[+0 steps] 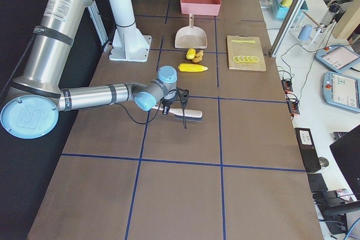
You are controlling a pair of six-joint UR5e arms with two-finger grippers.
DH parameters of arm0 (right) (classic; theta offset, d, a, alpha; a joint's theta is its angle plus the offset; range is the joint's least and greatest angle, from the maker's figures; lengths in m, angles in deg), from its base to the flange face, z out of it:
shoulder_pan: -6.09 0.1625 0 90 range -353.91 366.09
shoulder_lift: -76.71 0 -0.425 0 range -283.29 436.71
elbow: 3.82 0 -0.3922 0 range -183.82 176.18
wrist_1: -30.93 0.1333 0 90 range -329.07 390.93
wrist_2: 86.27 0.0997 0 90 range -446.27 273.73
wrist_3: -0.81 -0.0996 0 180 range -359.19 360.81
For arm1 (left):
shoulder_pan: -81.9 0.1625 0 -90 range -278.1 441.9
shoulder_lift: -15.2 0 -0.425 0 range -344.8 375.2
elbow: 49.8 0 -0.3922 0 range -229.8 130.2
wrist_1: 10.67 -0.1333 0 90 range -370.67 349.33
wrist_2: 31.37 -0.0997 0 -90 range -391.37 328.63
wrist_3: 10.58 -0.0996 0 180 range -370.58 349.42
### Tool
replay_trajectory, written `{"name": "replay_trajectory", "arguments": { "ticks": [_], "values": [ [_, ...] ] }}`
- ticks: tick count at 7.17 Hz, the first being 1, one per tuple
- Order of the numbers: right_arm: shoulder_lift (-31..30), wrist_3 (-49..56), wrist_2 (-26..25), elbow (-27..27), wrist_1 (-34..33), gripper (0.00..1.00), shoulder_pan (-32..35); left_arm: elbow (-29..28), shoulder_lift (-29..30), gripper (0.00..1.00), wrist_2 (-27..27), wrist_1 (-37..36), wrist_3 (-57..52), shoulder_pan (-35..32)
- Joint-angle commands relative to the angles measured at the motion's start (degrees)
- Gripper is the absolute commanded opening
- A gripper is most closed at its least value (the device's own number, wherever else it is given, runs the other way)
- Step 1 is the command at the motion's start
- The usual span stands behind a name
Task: Sweep and dump trash into bin
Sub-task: 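Move the left gripper toward the dustpan handle while the right gripper grasps the brush handle, then grasp the beige dustpan handle with the left gripper while the right lifts the brush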
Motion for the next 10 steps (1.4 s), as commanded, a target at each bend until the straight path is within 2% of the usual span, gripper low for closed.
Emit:
{"name": "replay_trajectory", "arguments": {
  "ticks": [1,3,5,6,8,10],
  "values": [
    [0.1,0.0,0.2,0.6,-0.2,0.0,0.5,2.8,0.1,1.0,0.1,4.7,-0.1,4.2],
    [1.6,0.0,0.1,0.8,-2.9,0.0,0.0,5.6,2.3,1.0,0.1,4.6,-2.2,9.8],
    [6.5,0.0,0.3,3.3,-11.6,0.0,0.3,6.5,4.6,1.0,0.1,4.6,-4.0,17.2],
    [6.7,0.0,0.5,4.3,-12.2,0.0,0.0,5.8,6.9,1.0,0.0,4.3,-6.3,21.6],
    [9.3,0.0,1.2,4.9,-15.9,0.0,-0.7,1.2,12.4,1.0,-0.1,3.1,-9.1,24.9],
    [15.0,0.0,1.4,8.7,-28.4,0.0,-0.7,-1.6,12.9,1.0,-0.6,3.1,-15.1,25.0]
  ]
}}
